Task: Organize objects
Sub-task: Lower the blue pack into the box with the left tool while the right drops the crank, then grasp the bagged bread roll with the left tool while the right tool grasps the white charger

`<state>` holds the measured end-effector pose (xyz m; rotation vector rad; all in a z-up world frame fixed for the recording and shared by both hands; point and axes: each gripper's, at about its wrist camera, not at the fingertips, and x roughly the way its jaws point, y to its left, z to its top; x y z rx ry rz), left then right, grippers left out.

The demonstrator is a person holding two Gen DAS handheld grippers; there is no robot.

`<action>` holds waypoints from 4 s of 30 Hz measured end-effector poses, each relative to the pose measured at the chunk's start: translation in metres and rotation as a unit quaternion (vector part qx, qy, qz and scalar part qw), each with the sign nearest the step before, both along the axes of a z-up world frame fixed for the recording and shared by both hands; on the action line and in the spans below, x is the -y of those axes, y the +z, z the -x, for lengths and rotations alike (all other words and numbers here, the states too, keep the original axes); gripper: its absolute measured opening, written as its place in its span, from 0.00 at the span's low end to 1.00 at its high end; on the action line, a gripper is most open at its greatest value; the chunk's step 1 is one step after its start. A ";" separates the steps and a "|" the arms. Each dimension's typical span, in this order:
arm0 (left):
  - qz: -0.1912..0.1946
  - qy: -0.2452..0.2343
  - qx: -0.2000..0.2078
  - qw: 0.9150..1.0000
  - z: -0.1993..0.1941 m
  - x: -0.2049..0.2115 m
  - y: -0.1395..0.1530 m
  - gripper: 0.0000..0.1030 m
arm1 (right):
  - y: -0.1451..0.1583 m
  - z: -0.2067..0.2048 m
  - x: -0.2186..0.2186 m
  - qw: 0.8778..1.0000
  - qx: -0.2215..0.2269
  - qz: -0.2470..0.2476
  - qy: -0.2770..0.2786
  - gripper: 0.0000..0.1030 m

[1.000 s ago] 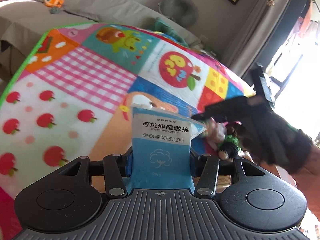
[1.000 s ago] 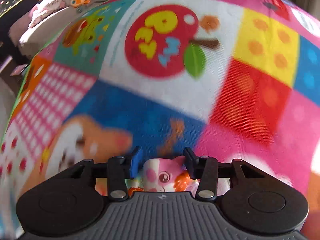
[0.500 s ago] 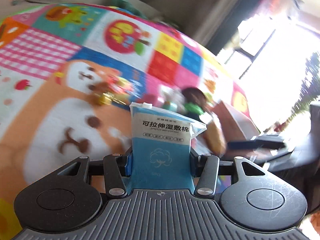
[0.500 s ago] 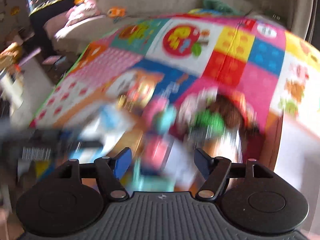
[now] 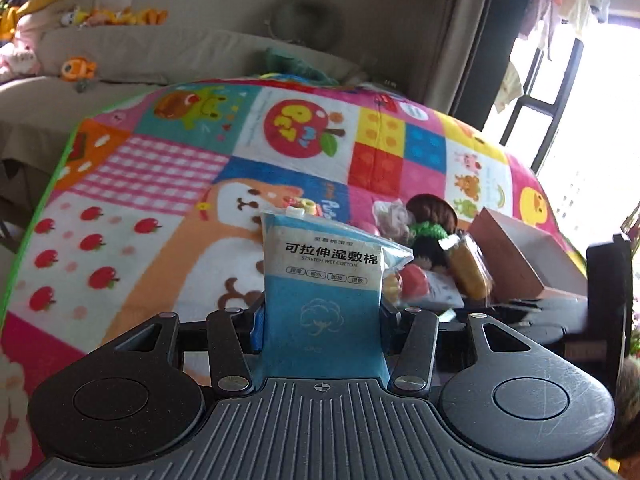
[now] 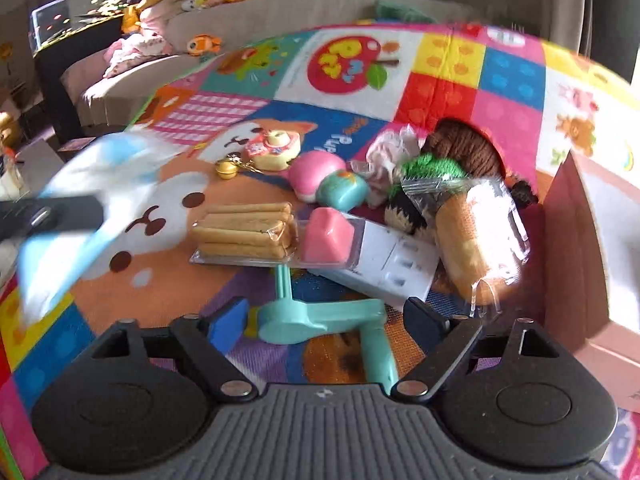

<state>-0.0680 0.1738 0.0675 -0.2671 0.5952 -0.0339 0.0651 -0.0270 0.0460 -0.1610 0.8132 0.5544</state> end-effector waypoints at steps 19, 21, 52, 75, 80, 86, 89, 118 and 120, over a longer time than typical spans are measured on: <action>0.013 -0.154 0.065 0.986 -0.116 0.254 0.044 0.53 | 0.065 0.140 0.233 0.972 0.180 -0.073 -0.129 0.69; 0.022 -0.138 0.072 0.988 -0.146 0.275 0.033 0.53 | 0.062 0.141 0.248 0.969 0.179 -0.087 -0.149 0.69; 0.017 -0.076 0.080 0.994 -0.095 0.172 0.005 0.53 | 0.084 0.034 0.234 0.974 0.106 -0.092 -0.177 0.69; 0.034 -0.085 0.052 0.994 -0.081 0.052 -0.015 0.53 | 0.021 0.014 0.193 0.984 0.108 0.059 -0.127 0.74; 0.030 -0.094 0.049 0.994 -0.092 0.066 -0.015 0.53 | 0.013 -0.014 0.168 0.983 0.138 0.064 -0.105 0.75; 0.018 -0.094 0.050 0.994 -0.112 0.080 -0.013 0.53 | 0.016 0.008 0.173 0.983 0.132 0.025 -0.122 0.79; 0.054 -0.063 0.034 0.996 -0.134 0.083 -0.018 0.53 | 0.015 0.035 0.179 0.984 0.119 -0.009 -0.129 0.81; 0.219 -0.116 0.076 0.966 -0.032 -0.040 0.012 0.37 | 0.008 0.016 0.004 0.997 0.060 0.010 0.053 0.81; 0.201 -0.091 0.085 0.972 -0.027 -0.049 0.009 0.37 | 0.006 0.019 -0.004 0.996 0.048 0.006 0.073 0.81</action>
